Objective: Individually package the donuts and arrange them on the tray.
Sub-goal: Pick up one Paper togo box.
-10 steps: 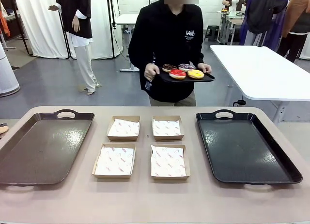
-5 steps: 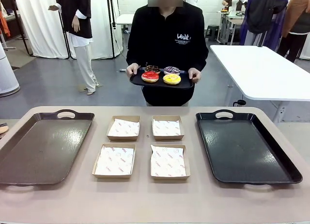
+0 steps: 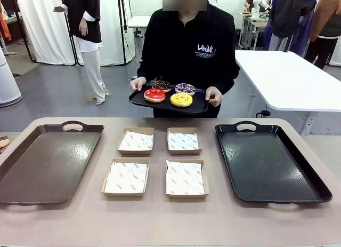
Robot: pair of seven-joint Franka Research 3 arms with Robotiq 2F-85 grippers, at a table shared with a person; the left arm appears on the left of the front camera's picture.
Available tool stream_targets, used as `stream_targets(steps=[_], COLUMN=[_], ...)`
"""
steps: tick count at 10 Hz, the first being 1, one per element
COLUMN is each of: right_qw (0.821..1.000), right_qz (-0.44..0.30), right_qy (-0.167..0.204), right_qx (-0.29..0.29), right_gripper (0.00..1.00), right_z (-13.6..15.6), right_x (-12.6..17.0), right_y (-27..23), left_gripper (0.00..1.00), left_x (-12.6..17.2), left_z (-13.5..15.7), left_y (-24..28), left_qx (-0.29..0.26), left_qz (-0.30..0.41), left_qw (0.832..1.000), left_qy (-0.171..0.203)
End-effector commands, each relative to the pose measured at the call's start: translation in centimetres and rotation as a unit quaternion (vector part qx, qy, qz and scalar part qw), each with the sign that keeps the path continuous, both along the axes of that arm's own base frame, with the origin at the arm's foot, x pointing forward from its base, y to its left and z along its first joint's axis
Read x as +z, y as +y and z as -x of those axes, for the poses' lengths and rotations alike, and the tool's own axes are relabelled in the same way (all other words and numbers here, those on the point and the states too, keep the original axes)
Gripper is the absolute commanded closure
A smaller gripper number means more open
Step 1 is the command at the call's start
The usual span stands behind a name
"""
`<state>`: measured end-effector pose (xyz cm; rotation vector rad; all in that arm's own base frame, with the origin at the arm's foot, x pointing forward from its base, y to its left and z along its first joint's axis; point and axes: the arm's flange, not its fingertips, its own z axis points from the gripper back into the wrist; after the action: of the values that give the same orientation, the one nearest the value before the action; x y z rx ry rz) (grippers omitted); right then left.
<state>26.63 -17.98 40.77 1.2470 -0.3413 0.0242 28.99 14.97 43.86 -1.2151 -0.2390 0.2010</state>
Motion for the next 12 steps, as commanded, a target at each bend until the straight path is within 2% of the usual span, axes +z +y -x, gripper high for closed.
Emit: stream_targets(steps=[1, 12], right_qw=[1.0, 1.0], right_qz=[-0.005, -0.005], right_qy=[0.0, 0.0], right_qx=[-0.001, -0.001], right_gripper=[0.0, 0.0], right_z=[0.01, 0.01], right_x=[0.01, 0.01], right_y=[0.0, 0.0], left_gripper=[0.0, 0.0], left_x=[0.02, 0.02], left_z=[0.04, 0.04], left_y=[0.1, 0.1], left_qx=[0.0, 0.0], left_qz=[0.005, 0.005], left_qw=[1.0, 1.0], left_qy=[-0.004, -0.004])
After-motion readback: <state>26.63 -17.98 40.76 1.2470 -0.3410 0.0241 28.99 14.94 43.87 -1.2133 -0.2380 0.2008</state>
